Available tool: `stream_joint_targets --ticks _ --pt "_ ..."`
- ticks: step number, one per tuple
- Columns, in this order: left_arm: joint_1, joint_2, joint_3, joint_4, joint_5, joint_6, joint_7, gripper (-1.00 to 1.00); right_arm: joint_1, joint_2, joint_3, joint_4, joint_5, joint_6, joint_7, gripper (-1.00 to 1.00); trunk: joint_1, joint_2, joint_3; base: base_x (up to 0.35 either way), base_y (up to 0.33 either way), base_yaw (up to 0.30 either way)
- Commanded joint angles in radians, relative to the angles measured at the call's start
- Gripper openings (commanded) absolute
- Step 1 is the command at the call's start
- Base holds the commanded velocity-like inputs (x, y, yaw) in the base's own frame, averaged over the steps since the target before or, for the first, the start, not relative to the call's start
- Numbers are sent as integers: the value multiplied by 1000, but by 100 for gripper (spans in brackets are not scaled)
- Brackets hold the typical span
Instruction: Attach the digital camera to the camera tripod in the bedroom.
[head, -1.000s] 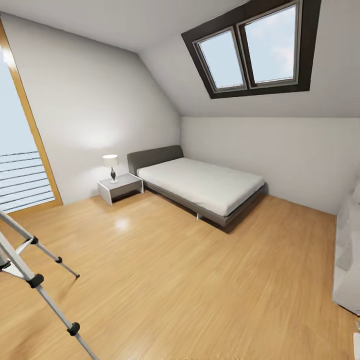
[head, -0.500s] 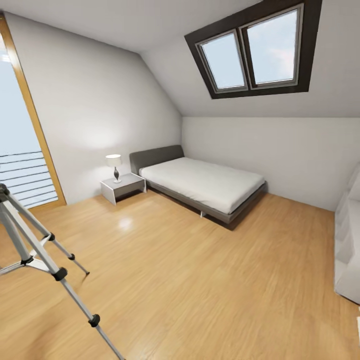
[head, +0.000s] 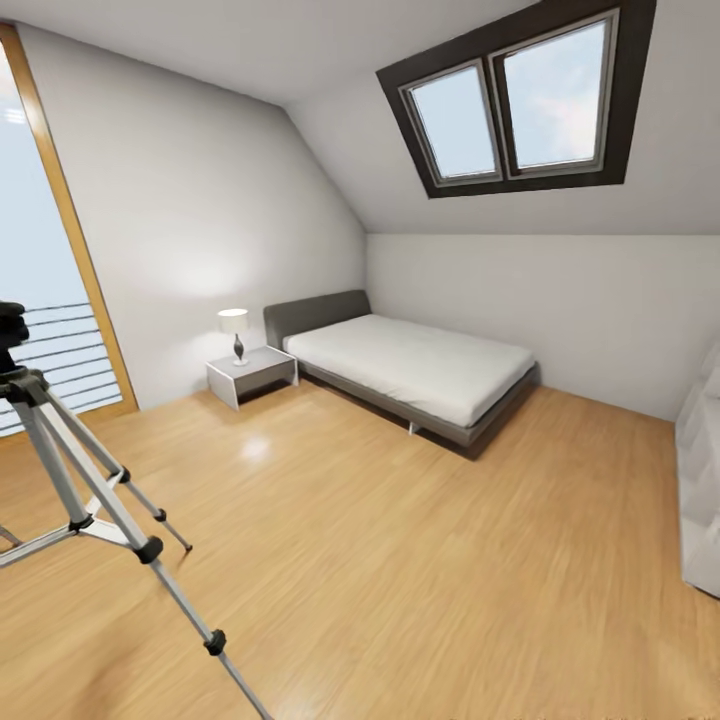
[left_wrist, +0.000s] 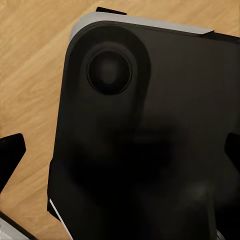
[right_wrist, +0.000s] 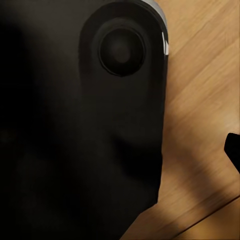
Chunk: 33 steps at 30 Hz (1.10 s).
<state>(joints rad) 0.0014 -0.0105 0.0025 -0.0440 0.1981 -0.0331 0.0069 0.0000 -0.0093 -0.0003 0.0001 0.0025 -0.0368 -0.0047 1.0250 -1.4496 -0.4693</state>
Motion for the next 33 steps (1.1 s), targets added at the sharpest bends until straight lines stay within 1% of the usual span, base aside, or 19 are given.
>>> stream_joint_targets --ticks 1,19,24,33 --pt "0 0 0 -1 6 -2 1 100 0 0 -1 0 0 -3 -1 100 0 0 -1 0 27 -148" --pt "0 0 1 -1 5 -3 0 100 0 2 -7 0 -5 -3 -3 100 0 0 -1 -7 11 -227" --pt "0 -1 1 -2 2 -4 0 100 0 2 -7 0 -4 -3 -3 100 0 0 -1 -162 176 -244" --pt "0 -2 1 -2 0 -4 -1 100 0 2 -6 0 -4 -3 -3 100 0 0 -1 -123 284 -245"
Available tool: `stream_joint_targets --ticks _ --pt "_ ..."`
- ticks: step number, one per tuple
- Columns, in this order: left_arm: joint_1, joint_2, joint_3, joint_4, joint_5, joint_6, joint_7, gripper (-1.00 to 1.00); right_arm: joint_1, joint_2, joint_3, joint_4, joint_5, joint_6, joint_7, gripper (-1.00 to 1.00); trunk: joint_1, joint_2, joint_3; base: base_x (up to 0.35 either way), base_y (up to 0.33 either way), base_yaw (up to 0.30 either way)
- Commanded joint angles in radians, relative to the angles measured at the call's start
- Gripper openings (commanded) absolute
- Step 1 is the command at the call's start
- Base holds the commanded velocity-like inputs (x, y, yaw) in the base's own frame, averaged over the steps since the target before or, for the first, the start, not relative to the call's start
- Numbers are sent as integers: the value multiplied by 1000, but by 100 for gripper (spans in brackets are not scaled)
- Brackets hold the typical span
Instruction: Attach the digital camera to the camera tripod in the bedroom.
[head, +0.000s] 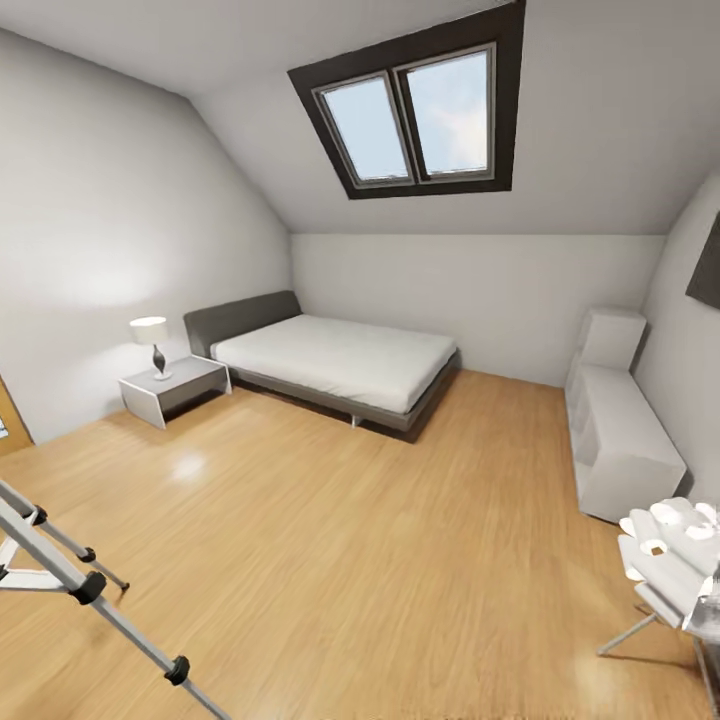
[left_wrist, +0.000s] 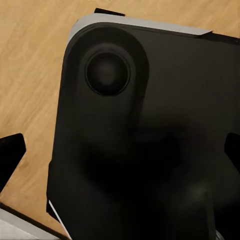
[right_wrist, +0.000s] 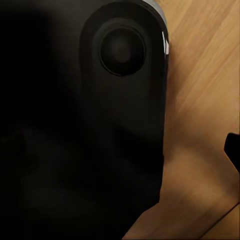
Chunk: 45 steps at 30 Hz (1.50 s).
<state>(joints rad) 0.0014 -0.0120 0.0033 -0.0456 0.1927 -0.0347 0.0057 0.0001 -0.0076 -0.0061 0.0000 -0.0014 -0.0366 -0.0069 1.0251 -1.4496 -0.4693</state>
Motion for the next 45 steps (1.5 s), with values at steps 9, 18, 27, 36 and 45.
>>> stream_joint_targets --ticks 9,18,27,36,45 --pt "0 1 -3 0 5 -2 1 100 0 0 0 0 0 -3 -1 100 0 0 -1 -27 121 -245" --pt "0 1 -1 0 10 -1 2 100 0 0 -1 0 0 -3 -1 100 0 0 -1 -3 12 -245" --pt "0 1 0 0 11 -2 1 100 0 0 -2 0 0 -3 -1 100 0 0 -1 0 1 -244" --pt "0 1 2 0 11 -10 1 100 0 -3 3 0 3 -2 0 100 0 0 -1 -39 20 -85" --pt "0 0 3 0 11 -20 2 100 0 -6 7 0 4 -2 1 100 0 0 -1 -215 155 -8"
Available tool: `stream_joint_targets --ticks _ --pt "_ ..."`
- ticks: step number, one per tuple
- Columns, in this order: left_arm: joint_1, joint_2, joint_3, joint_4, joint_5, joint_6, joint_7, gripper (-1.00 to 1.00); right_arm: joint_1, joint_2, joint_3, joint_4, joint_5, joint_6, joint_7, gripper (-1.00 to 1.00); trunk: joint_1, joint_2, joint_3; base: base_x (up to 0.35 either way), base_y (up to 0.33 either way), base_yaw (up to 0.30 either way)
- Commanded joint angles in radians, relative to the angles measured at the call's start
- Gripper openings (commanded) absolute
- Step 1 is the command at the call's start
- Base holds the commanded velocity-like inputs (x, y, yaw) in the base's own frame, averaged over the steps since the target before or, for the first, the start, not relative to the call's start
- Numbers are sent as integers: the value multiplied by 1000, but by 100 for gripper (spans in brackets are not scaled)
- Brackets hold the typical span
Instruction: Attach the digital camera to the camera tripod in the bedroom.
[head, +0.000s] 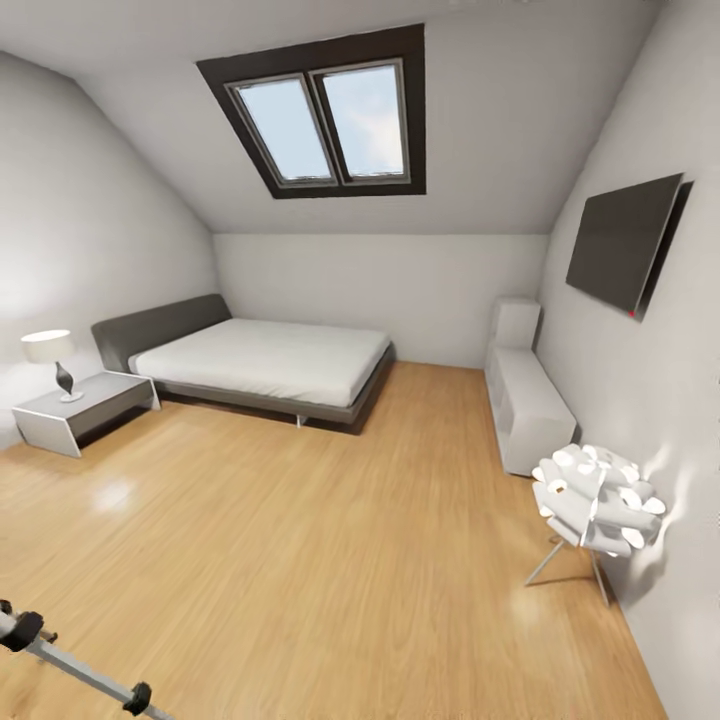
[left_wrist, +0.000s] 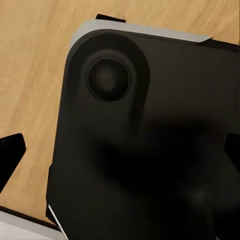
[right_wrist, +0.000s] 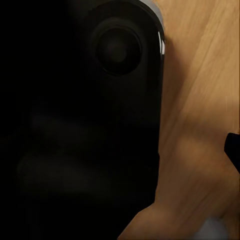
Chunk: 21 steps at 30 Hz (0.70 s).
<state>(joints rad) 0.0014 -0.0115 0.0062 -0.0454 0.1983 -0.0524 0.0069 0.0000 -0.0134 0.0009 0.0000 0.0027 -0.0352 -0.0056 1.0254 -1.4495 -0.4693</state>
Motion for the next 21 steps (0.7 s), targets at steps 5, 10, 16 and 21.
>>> stream_joint_targets --ticks 5,10,16,21 --pt "0 1 0 -1 6 -3 1 100 0 0 0 0 0 -3 -1 100 0 0 -1 -238 230 -1" --pt "0 1 0 -1 6 -2 0 100 0 0 1 0 0 -3 -1 100 0 0 -1 -185 269 0" --pt "0 1 -1 -1 6 -2 0 100 0 0 1 0 0 -5 -1 100 0 0 -1 -49 174 0" --pt "0 1 -2 -1 6 -2 1 100 0 0 -3 0 0 -5 -1 100 0 0 -1 -9 31 0"
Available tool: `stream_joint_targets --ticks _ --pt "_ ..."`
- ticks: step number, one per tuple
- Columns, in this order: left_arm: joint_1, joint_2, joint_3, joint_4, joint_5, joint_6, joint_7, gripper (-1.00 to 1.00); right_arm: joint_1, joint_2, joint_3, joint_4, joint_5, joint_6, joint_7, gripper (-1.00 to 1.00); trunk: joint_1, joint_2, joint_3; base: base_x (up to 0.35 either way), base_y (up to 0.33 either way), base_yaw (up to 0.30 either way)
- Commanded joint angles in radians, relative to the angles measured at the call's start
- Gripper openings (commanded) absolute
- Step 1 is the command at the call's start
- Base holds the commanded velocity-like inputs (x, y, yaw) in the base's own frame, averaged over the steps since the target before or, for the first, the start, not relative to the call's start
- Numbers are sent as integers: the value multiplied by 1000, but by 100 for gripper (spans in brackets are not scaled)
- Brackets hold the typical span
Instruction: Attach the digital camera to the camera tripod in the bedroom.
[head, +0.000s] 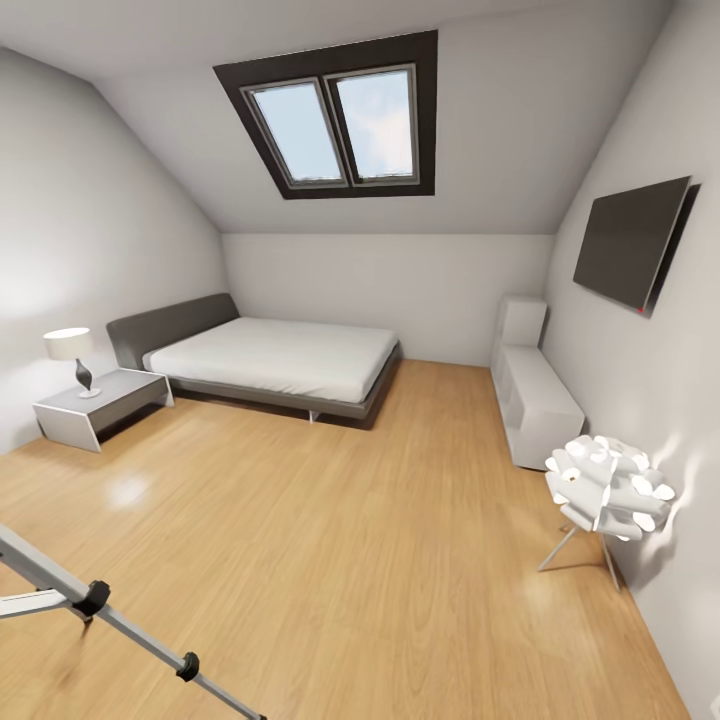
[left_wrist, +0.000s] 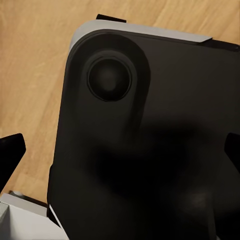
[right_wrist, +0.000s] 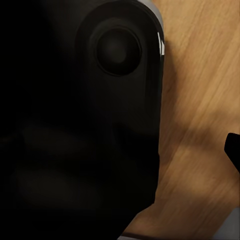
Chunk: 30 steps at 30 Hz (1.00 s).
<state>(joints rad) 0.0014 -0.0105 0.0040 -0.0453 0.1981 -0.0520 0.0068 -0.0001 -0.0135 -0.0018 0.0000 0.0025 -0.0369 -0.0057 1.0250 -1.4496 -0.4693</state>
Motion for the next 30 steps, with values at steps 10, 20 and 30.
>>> stream_joint_targets --ticks 10,20,30 --pt "0 0 -1 -1 6 -2 0 100 0 1 0 0 2 5 2 100 0 0 -1 -1 5 0" --pt "0 3 -1 -118 10 27 1 100 0 5 0 -1 5 5 6 100 0 0 -1 0 0 0" --pt "0 38 -2 -659 1 545 6 100 -3 -57 0 -419 3 240 16 100 0 0 -1 0 0 0"
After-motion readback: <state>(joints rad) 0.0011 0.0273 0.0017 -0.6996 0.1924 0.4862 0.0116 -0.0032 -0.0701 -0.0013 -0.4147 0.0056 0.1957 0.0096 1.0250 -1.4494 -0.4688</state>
